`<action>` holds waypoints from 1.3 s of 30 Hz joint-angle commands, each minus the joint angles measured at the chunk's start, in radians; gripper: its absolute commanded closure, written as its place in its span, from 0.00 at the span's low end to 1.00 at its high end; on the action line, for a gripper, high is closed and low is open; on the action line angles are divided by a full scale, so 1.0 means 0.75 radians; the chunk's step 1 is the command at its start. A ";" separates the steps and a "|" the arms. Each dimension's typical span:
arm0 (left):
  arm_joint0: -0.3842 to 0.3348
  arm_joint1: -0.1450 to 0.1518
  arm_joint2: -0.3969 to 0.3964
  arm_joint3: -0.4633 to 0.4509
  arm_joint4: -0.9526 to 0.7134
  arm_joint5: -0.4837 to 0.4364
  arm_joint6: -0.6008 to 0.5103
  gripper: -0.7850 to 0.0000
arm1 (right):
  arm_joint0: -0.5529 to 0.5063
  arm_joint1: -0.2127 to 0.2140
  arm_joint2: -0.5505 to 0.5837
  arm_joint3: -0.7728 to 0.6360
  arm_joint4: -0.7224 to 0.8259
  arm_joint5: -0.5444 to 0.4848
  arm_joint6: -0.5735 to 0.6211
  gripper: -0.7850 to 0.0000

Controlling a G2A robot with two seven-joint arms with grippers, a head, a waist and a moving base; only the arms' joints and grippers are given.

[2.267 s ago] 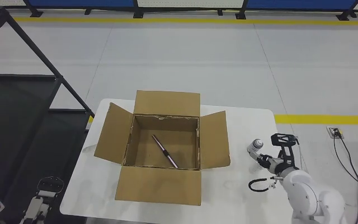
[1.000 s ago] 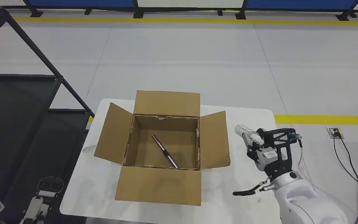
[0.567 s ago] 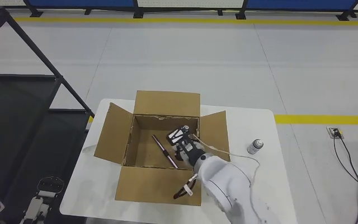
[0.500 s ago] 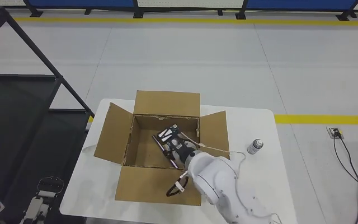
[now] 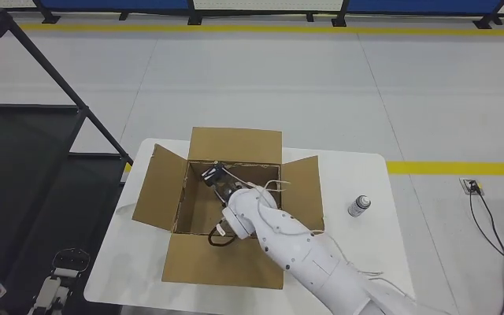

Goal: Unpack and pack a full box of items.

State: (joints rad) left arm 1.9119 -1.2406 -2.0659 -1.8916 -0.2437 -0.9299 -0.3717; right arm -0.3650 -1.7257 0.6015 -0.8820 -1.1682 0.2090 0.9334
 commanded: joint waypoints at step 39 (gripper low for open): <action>0.000 0.000 0.000 0.000 0.000 0.000 0.000 0.00 | -0.736 0.205 0.735 -1.290 -0.597 -0.100 0.109 0.00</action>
State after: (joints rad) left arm 1.9119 -1.2406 -2.0659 -1.8916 -0.2437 -0.9299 -0.3717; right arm -0.8730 -1.5783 1.1018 -1.7928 -1.5926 0.1285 1.0287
